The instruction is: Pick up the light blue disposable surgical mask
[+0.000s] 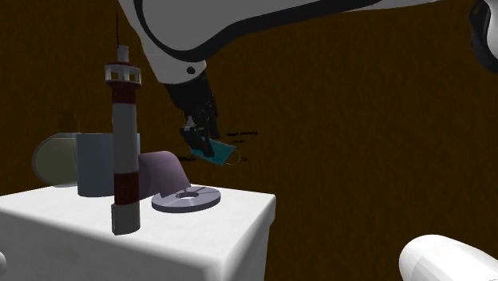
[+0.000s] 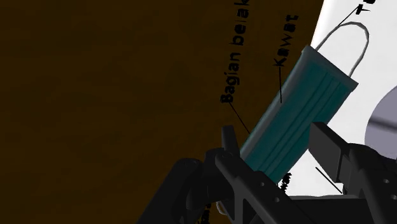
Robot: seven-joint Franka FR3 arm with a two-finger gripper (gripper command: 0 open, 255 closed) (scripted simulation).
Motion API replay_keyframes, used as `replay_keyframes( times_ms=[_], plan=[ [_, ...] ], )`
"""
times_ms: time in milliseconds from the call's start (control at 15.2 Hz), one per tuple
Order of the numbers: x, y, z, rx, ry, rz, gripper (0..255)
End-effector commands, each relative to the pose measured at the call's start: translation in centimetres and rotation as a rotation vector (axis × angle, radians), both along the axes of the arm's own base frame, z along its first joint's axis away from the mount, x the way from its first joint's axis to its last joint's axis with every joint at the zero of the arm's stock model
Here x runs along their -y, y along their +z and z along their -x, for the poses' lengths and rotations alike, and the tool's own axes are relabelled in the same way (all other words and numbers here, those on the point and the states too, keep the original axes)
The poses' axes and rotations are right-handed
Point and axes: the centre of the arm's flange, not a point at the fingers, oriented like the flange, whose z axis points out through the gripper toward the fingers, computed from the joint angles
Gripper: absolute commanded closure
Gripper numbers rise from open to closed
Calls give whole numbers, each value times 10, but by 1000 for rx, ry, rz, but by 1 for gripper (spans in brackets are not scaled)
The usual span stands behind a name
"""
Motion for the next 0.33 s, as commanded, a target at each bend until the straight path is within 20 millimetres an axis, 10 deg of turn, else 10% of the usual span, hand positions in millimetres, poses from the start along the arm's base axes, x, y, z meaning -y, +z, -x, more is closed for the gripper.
replay_keyframes(
  times_ms=[0, 264],
  plan=[
    [-1, 12, 0, 0, 0, 0, 255],
    [-1, 23, 0, 0, 0, 0, 255]
  ],
)
